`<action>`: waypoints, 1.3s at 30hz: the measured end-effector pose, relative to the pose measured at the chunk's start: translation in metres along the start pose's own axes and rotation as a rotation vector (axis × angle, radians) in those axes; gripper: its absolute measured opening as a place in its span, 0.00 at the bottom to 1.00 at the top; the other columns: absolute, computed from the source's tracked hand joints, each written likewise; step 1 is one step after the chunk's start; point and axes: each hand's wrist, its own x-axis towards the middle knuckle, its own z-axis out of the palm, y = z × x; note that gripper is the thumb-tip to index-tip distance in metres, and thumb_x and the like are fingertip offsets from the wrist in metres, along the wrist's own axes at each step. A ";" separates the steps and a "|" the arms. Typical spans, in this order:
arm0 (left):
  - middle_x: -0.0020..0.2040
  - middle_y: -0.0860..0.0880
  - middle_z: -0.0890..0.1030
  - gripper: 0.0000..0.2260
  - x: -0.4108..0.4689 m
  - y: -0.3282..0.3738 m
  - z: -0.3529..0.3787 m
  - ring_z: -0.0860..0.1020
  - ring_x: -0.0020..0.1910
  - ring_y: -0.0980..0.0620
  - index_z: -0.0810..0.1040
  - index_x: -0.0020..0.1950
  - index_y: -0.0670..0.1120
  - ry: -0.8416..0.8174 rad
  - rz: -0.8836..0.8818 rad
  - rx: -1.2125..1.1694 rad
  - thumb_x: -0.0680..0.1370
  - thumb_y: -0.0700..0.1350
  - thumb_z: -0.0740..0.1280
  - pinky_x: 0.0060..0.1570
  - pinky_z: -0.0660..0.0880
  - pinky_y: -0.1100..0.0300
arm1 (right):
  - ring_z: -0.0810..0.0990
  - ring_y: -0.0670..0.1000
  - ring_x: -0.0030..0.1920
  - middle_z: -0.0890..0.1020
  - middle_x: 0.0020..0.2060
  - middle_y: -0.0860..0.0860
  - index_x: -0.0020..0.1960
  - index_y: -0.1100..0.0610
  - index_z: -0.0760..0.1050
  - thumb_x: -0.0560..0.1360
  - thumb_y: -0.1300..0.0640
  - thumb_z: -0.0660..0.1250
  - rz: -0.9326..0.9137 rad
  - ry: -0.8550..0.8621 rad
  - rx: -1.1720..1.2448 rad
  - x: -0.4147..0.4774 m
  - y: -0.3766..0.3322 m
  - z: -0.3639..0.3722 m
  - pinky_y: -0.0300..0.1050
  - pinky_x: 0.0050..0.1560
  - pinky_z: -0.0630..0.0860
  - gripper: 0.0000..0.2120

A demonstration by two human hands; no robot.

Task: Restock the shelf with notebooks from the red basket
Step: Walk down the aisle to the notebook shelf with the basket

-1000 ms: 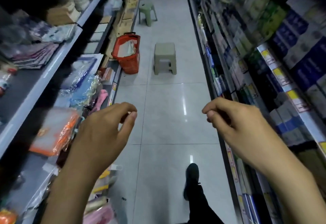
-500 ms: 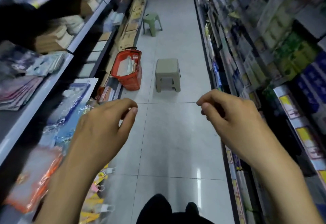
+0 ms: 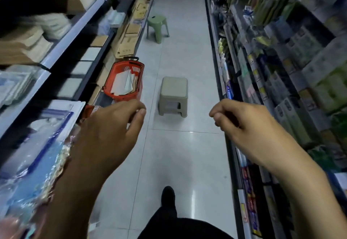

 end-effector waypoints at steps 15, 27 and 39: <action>0.44 0.50 0.82 0.10 0.265 -0.085 0.065 0.80 0.41 0.50 0.78 0.51 0.49 -0.029 0.074 -0.014 0.80 0.51 0.59 0.39 0.80 0.52 | 0.79 0.34 0.40 0.82 0.36 0.41 0.47 0.46 0.78 0.80 0.55 0.62 0.072 0.221 0.043 0.263 0.054 -0.046 0.26 0.36 0.70 0.08; 0.41 0.54 0.80 0.10 0.448 -0.130 0.083 0.78 0.40 0.49 0.77 0.49 0.53 0.051 -0.210 0.149 0.79 0.53 0.57 0.37 0.76 0.50 | 0.81 0.39 0.40 0.82 0.39 0.36 0.46 0.43 0.77 0.79 0.53 0.61 -0.117 0.046 0.195 0.529 0.066 -0.044 0.43 0.41 0.76 0.09; 0.37 0.53 0.79 0.08 0.508 -0.286 0.059 0.78 0.36 0.46 0.78 0.49 0.52 0.208 -0.548 0.246 0.79 0.50 0.59 0.37 0.77 0.49 | 0.79 0.40 0.41 0.81 0.37 0.38 0.46 0.44 0.77 0.78 0.54 0.61 -0.456 -0.252 0.156 0.731 -0.055 0.047 0.33 0.40 0.74 0.08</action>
